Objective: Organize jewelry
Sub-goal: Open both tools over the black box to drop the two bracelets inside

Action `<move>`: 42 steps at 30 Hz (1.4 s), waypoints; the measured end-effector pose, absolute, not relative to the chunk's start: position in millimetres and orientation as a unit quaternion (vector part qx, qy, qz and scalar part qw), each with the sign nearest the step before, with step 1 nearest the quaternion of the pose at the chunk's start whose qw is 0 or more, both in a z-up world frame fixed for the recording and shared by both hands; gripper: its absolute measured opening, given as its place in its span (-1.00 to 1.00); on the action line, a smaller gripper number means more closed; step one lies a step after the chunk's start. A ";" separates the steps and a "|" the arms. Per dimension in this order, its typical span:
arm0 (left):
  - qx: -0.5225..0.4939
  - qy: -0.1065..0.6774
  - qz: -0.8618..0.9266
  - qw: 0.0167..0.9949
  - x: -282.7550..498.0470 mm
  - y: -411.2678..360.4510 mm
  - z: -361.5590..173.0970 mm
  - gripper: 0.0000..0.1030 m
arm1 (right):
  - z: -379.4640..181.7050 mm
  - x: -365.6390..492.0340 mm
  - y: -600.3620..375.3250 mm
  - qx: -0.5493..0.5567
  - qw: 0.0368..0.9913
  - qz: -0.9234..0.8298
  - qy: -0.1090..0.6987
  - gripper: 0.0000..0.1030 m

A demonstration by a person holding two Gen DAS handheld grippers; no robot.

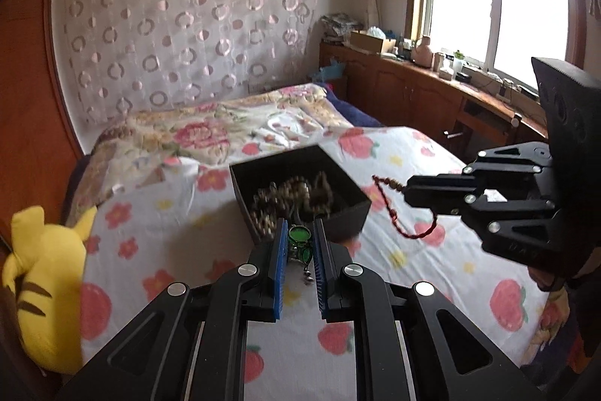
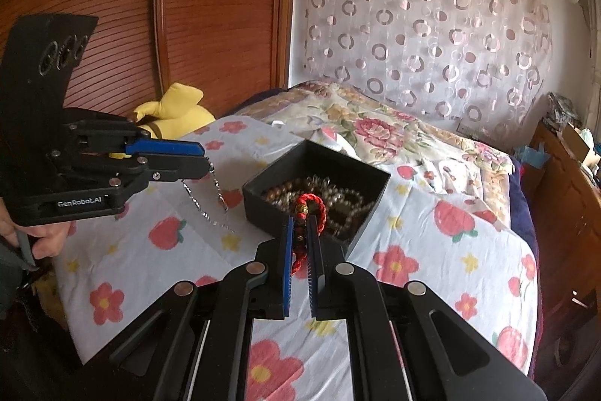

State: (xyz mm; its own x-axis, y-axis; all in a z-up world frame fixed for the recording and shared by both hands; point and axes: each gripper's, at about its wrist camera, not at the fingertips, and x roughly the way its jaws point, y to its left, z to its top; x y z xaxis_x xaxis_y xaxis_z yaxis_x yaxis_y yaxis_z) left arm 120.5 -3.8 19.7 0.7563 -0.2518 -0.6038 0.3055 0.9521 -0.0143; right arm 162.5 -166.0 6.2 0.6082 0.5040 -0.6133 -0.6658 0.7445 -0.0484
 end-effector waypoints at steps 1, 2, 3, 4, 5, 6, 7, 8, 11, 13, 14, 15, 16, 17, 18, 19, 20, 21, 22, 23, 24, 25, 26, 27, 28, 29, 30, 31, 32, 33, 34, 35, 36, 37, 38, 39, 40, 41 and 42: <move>0.043 0.314 -0.148 0.937 121.3 -5.4 22.3 -0.77 | 7.3 165.7 -165.5 -0.137 0.887 0.329 0.294 -0.84; 0.044 0.312 -0.147 0.938 124.0 -6.1 24.8 -0.77 | 8.3 168.7 -164.7 -0.137 0.887 0.328 0.294 -0.84; 0.044 0.310 -0.147 0.938 127.6 -6.4 27.1 -0.77 | 9.4 172.7 -163.9 -0.136 0.888 0.326 0.294 -0.84; 0.044 0.310 -0.146 0.938 130.3 -7.0 28.9 -0.77 | 10.4 176.9 -163.1 -0.136 0.889 0.324 0.294 -0.84; 0.043 0.310 -0.146 0.939 134.0 -7.7 31.1 -0.77 | 11.3 180.7 -162.5 -0.136 0.889 0.322 0.294 -0.84; 0.042 0.310 -0.146 0.939 137.2 -7.3 31.9 -0.77 | 12.1 184.4 -162.5 -0.136 0.890 0.321 0.294 -0.84; 0.041 0.309 -0.145 0.939 141.9 -7.7 33.5 -0.77 | 12.9 190.6 -161.5 -0.135 0.891 0.318 0.294 -0.84; 0.037 0.310 -0.144 0.939 146.4 -7.7 34.6 -0.77 | 12.5 194.6 -160.9 -0.134 0.892 0.316 0.294 -0.84; 0.030 0.309 -0.142 0.940 157.4 -9.0 37.8 -0.77 | 11.2 209.4 -159.9 -0.125 0.893 0.314 0.298 -0.84; 0.026 0.309 -0.139 0.941 165.3 -9.2 39.9 -0.77 | 7.5 220.1 -158.4 -0.117 0.892 0.314 0.304 -0.84; 0.024 0.309 -0.138 0.941 169.5 -8.9 40.4 -0.77 | 5.5 223.5 -156.6 -0.115 0.891 0.314 0.307 -0.84; 0.024 0.309 -0.135 0.941 174.6 -9.3 40.9 -0.77 | 2.3 229.7 -154.7 -0.112 0.890 0.313 0.312 -0.84; 0.023 0.310 -0.133 0.941 178.6 -9.7 40.8 -0.77 | -0.2 234.0 -153.3 -0.111 0.889 0.312 0.316 -0.84; 0.023 0.311 -0.131 0.941 181.8 -10.5 40.3 -0.77 | -2.4 237.9 -152.0 -0.110 0.889 0.310 0.318 -0.84; 0.023 0.313 -0.129 0.941 185.8 -11.2 38.8 -0.77 | -4.2 240.8 -151.3 -0.108 0.888 0.310 0.321 -0.84; 0.023 0.315 -0.127 0.940 188.8 -11.4 36.9 -0.77 | -7.0 244.9 -150.9 -0.102 0.887 0.312 0.325 -0.83; 0.023 0.316 -0.125 0.940 192.2 -12.0 35.2 -0.77 | -9.6 248.6 -150.6 -0.096 0.886 0.314 0.329 -0.83; 0.022 0.319 -0.123 0.939 196.6 -12.3 32.4 -0.77 | -12.6 252.2 -150.0 -0.091 0.885 0.314 0.332 -0.82; 0.021 0.322 -0.122 0.939 199.8 -12.6 30.2 -0.76 | -14.8 254.0 -149.4 -0.090 0.885 0.312 0.334 -0.68; 0.019 0.326 -0.121 0.937 204.4 -12.1 27.0 -0.76 | -17.3 255.1 -149.1 -0.090 0.885 0.308 0.337 -0.59; 0.017 0.330 -0.121 0.936 208.2 -12.2 23.3 -0.76 | -18.1 255.7 -149.9 -0.088 0.885 0.308 0.338 -0.58; 0.015 0.334 -0.120 0.935 212.4 -12.0 18.6 -0.76 | -19.7 256.4 -151.5 -0.085 0.885 0.307 0.341 -0.56; 0.012 0.336 -0.119 0.934 214.7 -12.6 15.2 -0.76 | -20.1 256.5 -153.8 -0.083 0.885 0.306 0.342 -0.52; 0.011 0.339 -0.120 0.933 217.1 -12.6 11.8 -0.76 | -20.5 255.6 -156.2 -0.081 0.885 0.305 0.341 -0.52; 0.010 0.340 -0.118 0.933 218.6 -12.7 8.6 -0.76 | -20.6 255.2 -158.2 -0.079 0.886 0.305 0.341 -0.52; 0.010 0.340 -0.115 0.933 218.9 -12.5 6.3 -0.76 | -20.4 253.5 -161.1 -0.077 0.887 0.303 0.340 -0.52; 0.010 0.339 -0.112 0.934 218.6 -12.2 5.0 -0.70 | -19.9 250.9 -164.2 -0.076 0.888 0.302 0.338 -0.52; 0.010 0.339 -0.110 0.934 217.2 -12.1 4.4 -0.49 | -18.7 248.5 -166.5 -0.075 0.890 0.300 0.336 -0.51; 0.009 0.336 -0.109 0.936 214.2 -11.8 4.4 -0.35 | -17.6 244.5 -169.5 -0.075 0.893 0.296 0.331 -0.50; 0.010 0.333 -0.106 0.937 211.7 -11.6 4.5 -0.07 | -16.6 239.5 -172.7 -0.075 0.896 0.291 0.327 -0.49; 0.014 0.329 -0.101 0.939 207.5 -11.5 4.9 0.09 | -15.4 234.6 -176.0 -0.073 0.899 0.287 0.322 -0.43; 0.018 0.323 -0.094 0.941 201.3 -11.5 5.4 0.14 | -14.4 230.0 -179.2 -0.070 0.902 0.284 0.317 -0.34; 0.019 0.321 -0.091 0.942 198.2 -11.9 5.7 0.31 | -12.8 223.8 -182.9 -0.066 0.905 0.280 0.312 -0.30; 0.022 0.317 -0.085 0.944 191.6 -12.0 6.5 0.53 | -11.0 217.4 -186.0 -0.063 0.908 0.279 0.306 -0.20; 0.024 0.310 -0.081 0.947 184.8 -12.0 7.2 0.60 | -9.6 211.6 -188.8 -0.060 0.911 0.277 0.301 -0.14; 0.028 0.303 -0.074 0.950 177.4 -11.9 8.2 0.67 | -7.8 207.6 -191.1 -0.059 0.913 0.274 0.297 -0.11; 0.030 0.298 -0.069 0.952 172.1 -11.4 9.2 0.76 | -5.5 198.6 -194.5 -0.055 0.916 0.271 0.290 -0.01; 0.032 0.291 -0.062 0.954 164.3 -11.1 10.3 0.80 | -3.5 192.3 -197.2 -0.050 0.919 0.269 0.285 0.13; 0.031 0.286 -0.056 0.956 156.0 -10.9 11.4 0.85 | -0.9 185.0 -200.1 -0.045 0.922 0.266 0.278 0.19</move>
